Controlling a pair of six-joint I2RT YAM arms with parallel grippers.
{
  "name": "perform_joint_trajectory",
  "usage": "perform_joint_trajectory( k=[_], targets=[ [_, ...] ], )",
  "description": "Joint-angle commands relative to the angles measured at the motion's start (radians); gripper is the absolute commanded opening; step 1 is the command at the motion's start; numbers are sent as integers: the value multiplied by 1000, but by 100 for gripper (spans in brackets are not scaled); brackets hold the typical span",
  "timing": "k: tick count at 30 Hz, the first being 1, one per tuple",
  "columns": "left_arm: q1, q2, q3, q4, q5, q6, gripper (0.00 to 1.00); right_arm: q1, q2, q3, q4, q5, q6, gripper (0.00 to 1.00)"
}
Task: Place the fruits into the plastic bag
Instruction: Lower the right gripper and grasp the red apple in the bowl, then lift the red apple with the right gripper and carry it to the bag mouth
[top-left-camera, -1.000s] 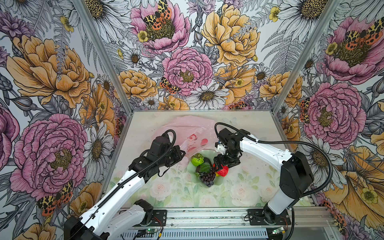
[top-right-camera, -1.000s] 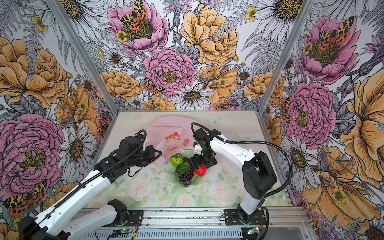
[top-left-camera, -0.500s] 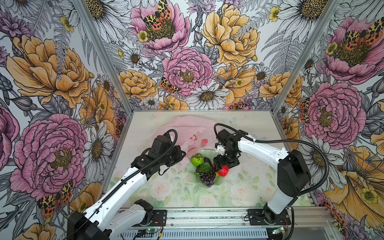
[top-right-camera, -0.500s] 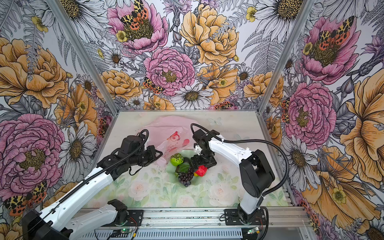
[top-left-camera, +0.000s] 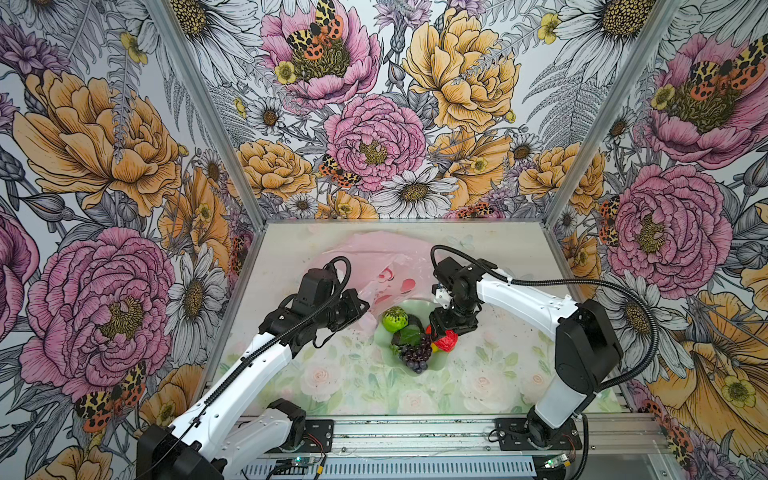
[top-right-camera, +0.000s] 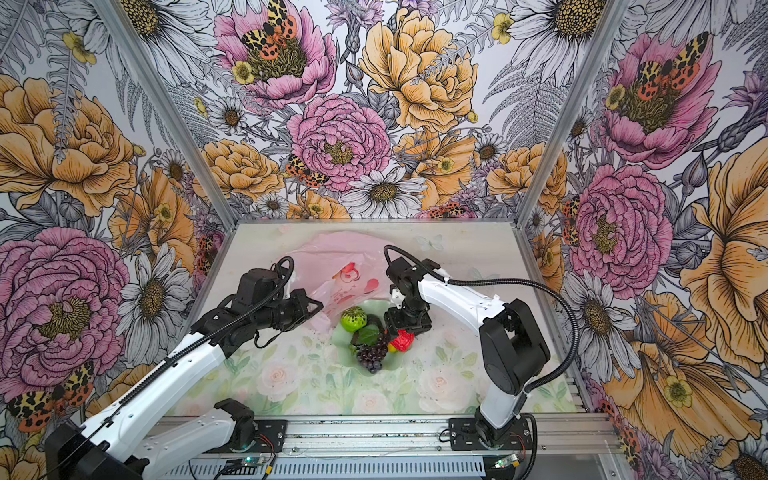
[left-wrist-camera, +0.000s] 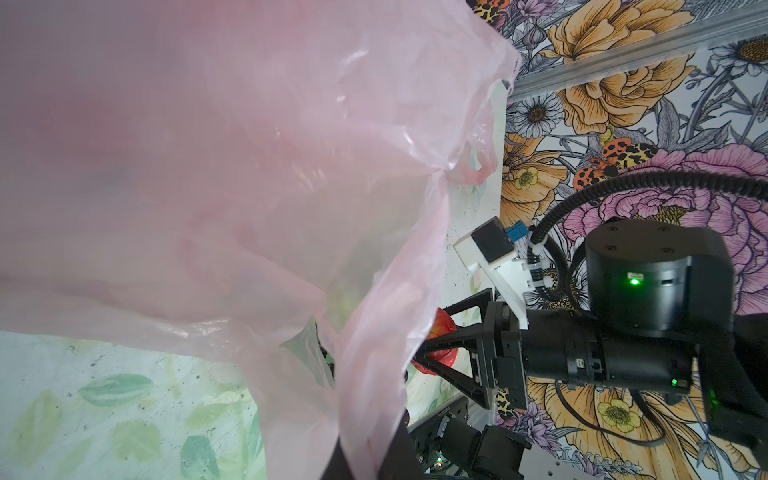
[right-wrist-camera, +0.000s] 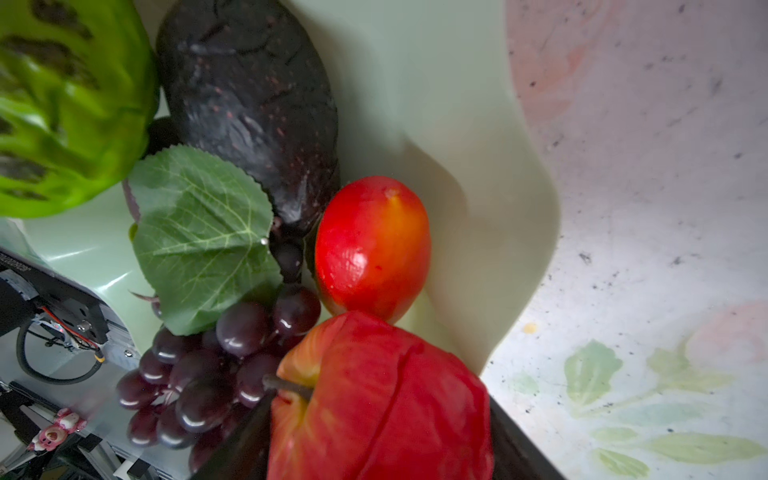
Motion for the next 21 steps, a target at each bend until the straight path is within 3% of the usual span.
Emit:
perform_joint_trajectory(
  k=[1,16,21],
  targets=[
    [15,2,19,-4,34,27,0,-16,-54,39,9,0,27,62],
    [17,3,26,-5,36,22,0,-95,-143,170,17,-163,118,63],
    [16,-11,25,-6,29,14,0,-104,-146,187,120,-233,216,63]
  ],
)
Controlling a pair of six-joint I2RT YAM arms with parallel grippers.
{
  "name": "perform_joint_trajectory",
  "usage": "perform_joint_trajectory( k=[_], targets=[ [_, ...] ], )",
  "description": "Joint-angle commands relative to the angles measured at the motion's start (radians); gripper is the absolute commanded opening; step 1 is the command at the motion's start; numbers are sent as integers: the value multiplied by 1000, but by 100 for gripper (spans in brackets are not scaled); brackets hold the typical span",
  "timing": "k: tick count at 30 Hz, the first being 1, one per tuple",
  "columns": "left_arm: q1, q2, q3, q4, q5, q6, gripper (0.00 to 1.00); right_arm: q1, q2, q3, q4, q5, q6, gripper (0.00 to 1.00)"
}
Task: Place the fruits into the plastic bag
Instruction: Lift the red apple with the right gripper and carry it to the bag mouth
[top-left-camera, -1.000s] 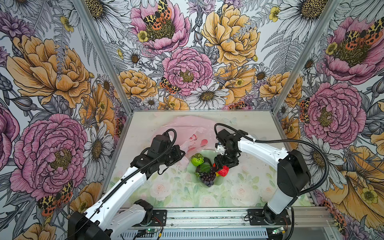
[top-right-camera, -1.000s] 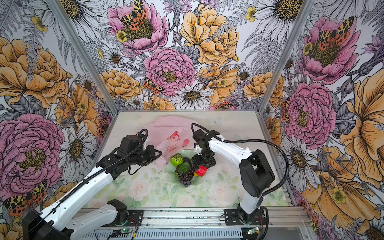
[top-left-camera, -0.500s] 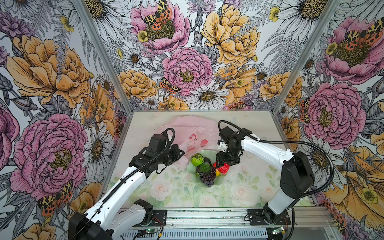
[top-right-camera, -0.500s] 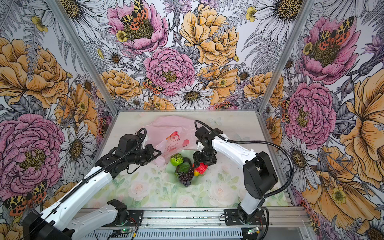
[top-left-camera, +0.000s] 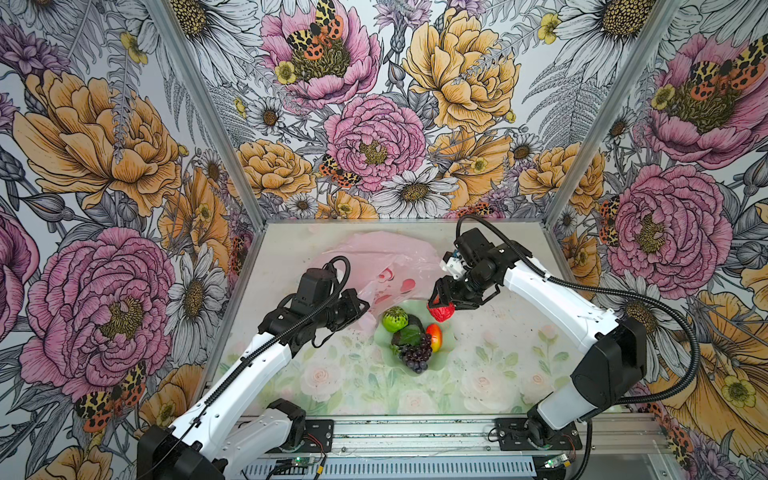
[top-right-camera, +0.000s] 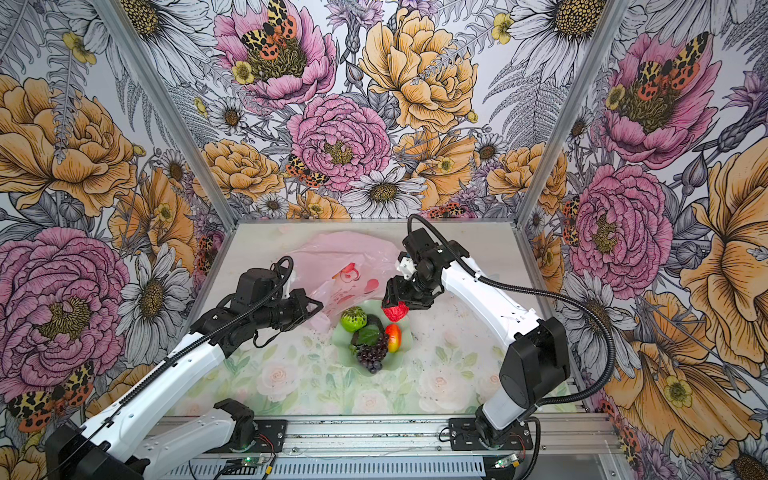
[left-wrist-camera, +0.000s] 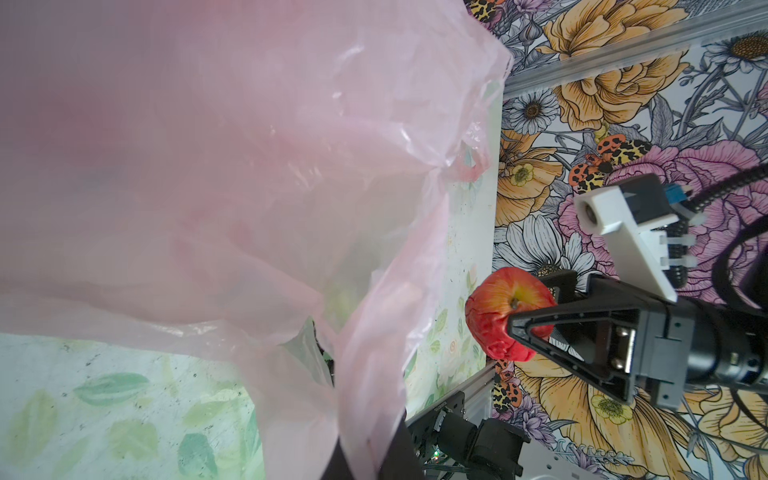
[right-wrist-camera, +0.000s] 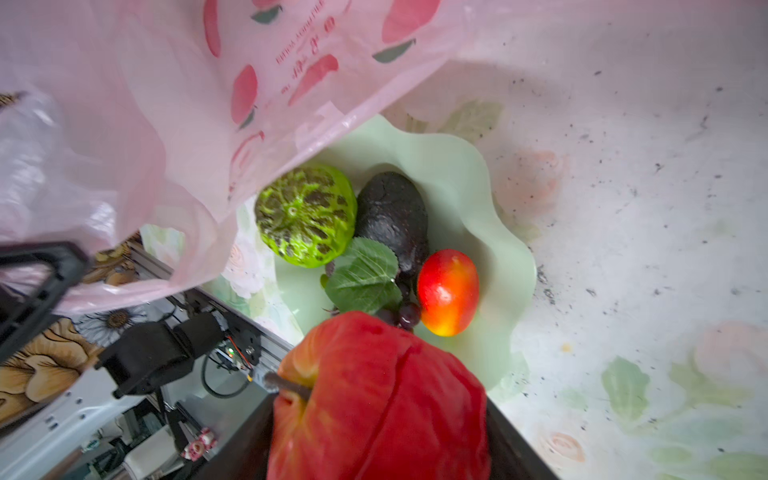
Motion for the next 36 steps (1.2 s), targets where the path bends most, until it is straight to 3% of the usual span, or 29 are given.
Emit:
perform_joint_trajectory(
  k=[1,10,18,36],
  targets=[
    [6,-13,27,-4,7,10,0,-7,-31,23,113,-77,108,63],
    [3,-36,33,-5,2,4,0,-9,0,-47,487,-154,400,63],
    [1,-37,52,-4,-11,3,0,0,70,-122,736,-150,590,63],
    [0,1,84,-4,4,16,0,47,272,-52,816,-178,625,63]
  ],
)
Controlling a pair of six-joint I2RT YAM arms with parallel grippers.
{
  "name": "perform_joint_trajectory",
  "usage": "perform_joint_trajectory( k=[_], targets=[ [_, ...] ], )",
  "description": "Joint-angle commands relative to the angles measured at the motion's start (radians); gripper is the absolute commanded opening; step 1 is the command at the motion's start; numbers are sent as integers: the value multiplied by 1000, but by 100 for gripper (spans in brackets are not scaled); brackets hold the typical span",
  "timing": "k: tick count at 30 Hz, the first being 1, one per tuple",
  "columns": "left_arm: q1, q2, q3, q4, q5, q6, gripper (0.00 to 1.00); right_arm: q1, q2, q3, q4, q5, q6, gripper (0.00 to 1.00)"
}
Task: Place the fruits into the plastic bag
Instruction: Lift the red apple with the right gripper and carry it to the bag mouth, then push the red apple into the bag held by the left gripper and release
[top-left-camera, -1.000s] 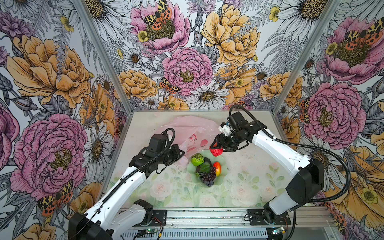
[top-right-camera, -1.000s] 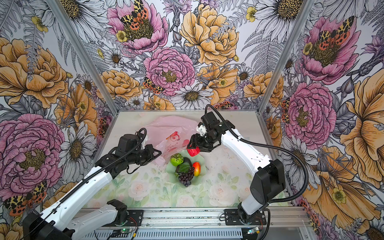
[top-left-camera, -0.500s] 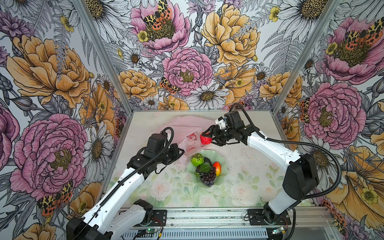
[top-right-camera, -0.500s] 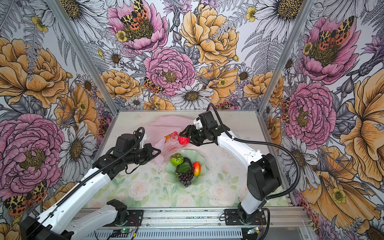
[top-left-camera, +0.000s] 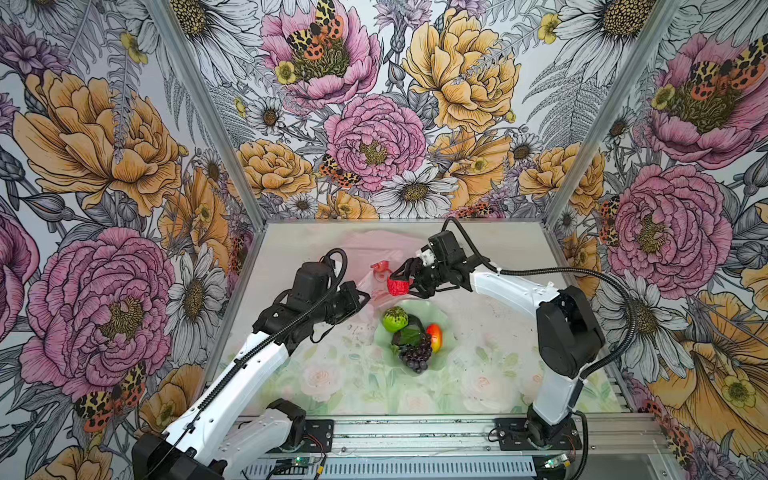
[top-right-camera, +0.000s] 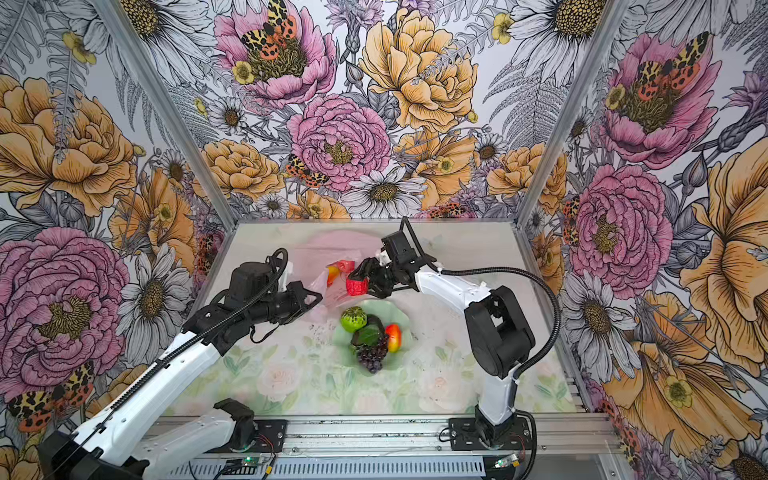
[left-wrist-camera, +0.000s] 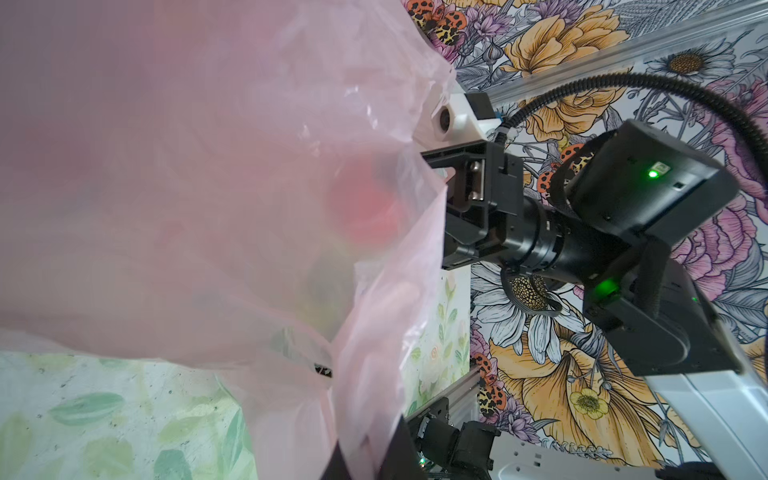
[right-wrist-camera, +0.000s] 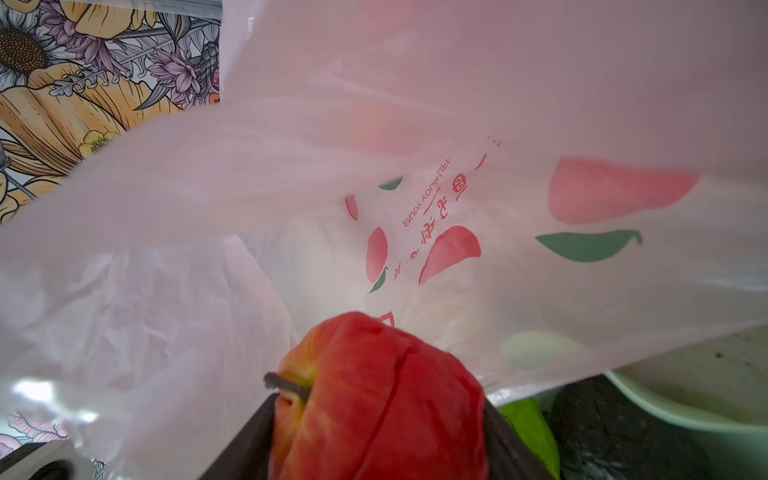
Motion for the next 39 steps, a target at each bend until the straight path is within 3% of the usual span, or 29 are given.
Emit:
perform_joint_trajectory(
  k=[1,39],
  targets=[
    [-1,9,16,3,7,21,0,7,24,49,39,-17,5,63],
    [-19,48,14,15,23,31,0,12,262,170,148,-7,90,67]
  ],
)
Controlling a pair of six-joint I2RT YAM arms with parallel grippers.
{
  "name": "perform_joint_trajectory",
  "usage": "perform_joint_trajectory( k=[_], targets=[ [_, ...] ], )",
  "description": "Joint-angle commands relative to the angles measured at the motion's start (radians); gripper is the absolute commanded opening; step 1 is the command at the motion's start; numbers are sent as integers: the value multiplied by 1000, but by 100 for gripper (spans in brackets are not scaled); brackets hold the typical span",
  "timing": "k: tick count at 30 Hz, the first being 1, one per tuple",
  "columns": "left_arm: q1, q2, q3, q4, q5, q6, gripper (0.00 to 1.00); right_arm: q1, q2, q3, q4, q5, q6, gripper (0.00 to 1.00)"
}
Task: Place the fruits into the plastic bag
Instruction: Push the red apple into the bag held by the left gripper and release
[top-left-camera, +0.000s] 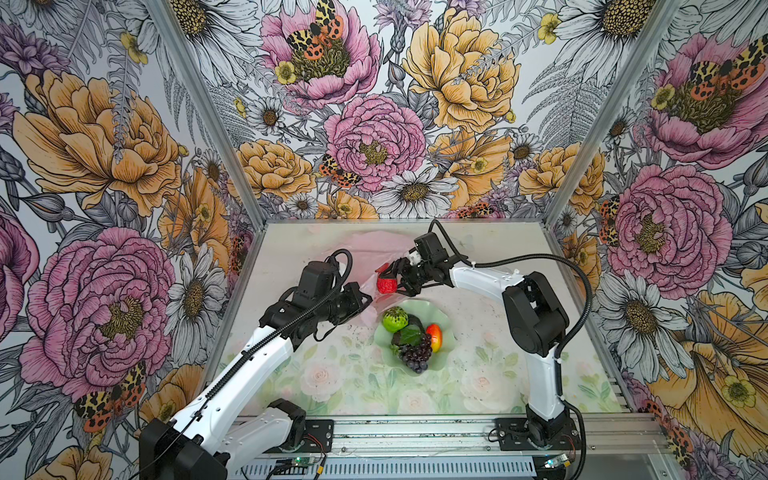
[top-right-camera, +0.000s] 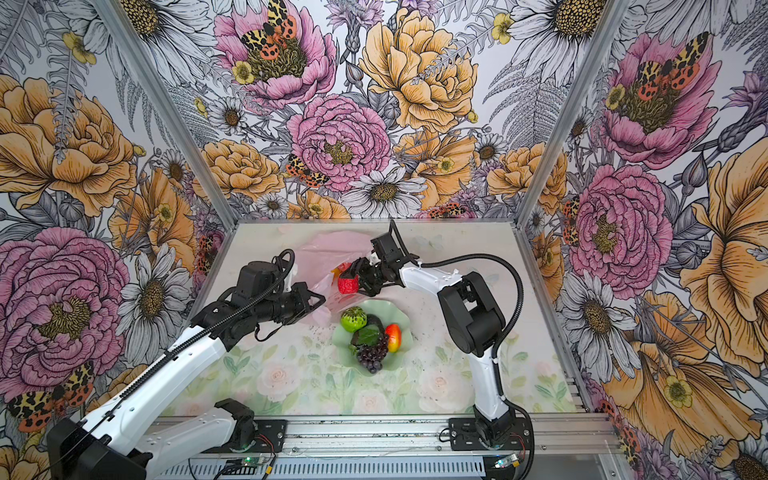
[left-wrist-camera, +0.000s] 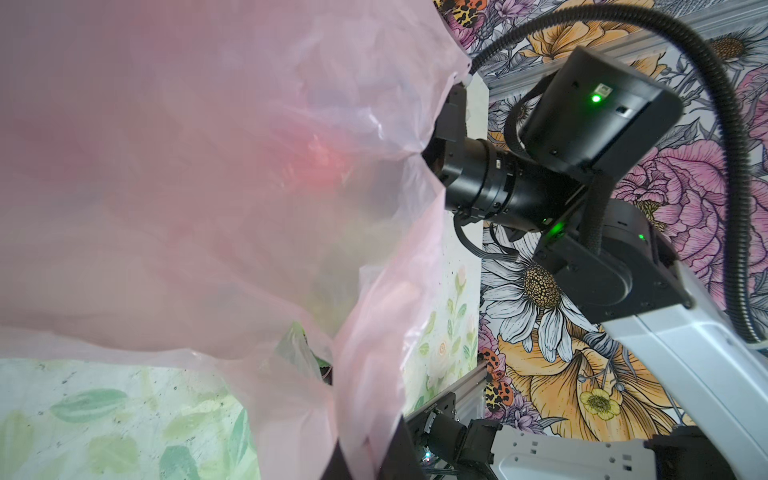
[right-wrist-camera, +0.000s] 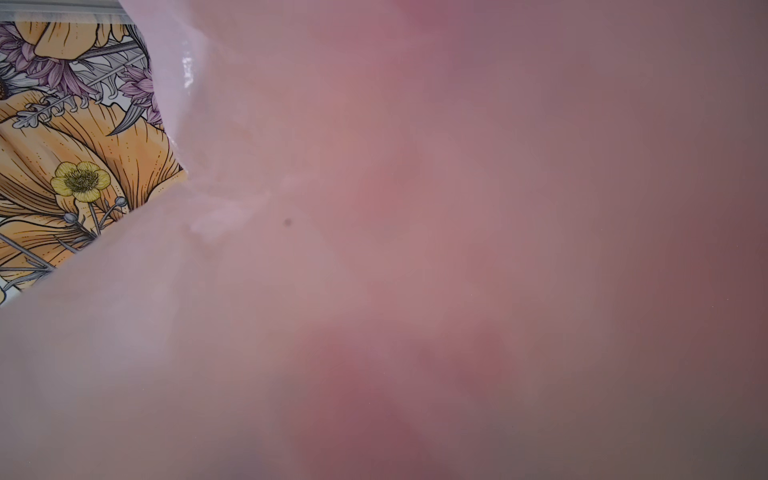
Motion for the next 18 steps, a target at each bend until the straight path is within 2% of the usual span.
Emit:
perform_joint_trajectory(
  k=[1,18],
  targets=[
    [-7,3,12,15,19,27,0,-9,33,37,53,29,35,67],
    [-5,2,-1,18,25,28,0,-12,122,43,160,99,138,70]
  ],
)
